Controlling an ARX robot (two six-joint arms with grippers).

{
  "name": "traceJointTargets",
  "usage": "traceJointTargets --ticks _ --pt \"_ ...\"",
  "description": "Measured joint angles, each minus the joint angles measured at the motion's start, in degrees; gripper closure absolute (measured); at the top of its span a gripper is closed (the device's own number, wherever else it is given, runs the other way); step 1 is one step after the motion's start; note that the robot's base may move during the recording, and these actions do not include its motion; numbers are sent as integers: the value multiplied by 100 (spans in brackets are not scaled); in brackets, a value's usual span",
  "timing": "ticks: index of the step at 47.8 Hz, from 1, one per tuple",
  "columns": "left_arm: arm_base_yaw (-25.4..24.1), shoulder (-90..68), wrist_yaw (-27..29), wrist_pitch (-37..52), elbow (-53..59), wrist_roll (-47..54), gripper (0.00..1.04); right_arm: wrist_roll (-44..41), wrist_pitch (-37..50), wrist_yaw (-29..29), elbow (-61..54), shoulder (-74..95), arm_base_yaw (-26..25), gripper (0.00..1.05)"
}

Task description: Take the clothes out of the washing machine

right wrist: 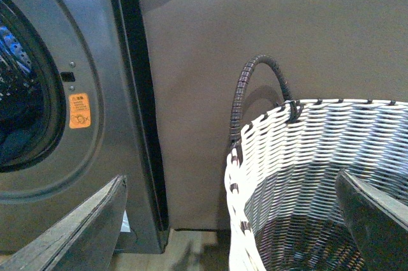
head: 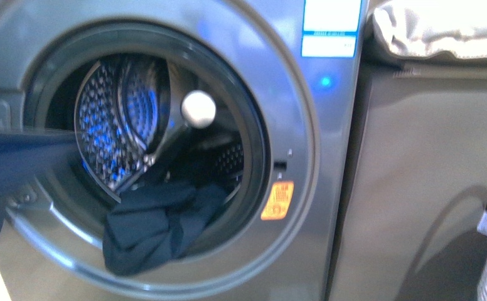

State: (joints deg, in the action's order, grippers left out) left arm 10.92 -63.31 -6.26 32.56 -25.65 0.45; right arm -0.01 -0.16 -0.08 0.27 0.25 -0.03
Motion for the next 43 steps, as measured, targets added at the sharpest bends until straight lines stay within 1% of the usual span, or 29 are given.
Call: traceJointTargets --ticks 9,17,32,43 --pt "28 -2221 293 238 -1233 396 6 0 0 0 0 0 0 8" --pt "-48 -3622 527 96 -2253 717 6 0 0 0 0 0 0 8" --pt "-398 -4996 1067 -308 -3674 1082 6 0 0 0 0 0 0 8" --pt "-494 -5434 1054 -634 -4385 1012 6 0 0 0 0 0 0 8"
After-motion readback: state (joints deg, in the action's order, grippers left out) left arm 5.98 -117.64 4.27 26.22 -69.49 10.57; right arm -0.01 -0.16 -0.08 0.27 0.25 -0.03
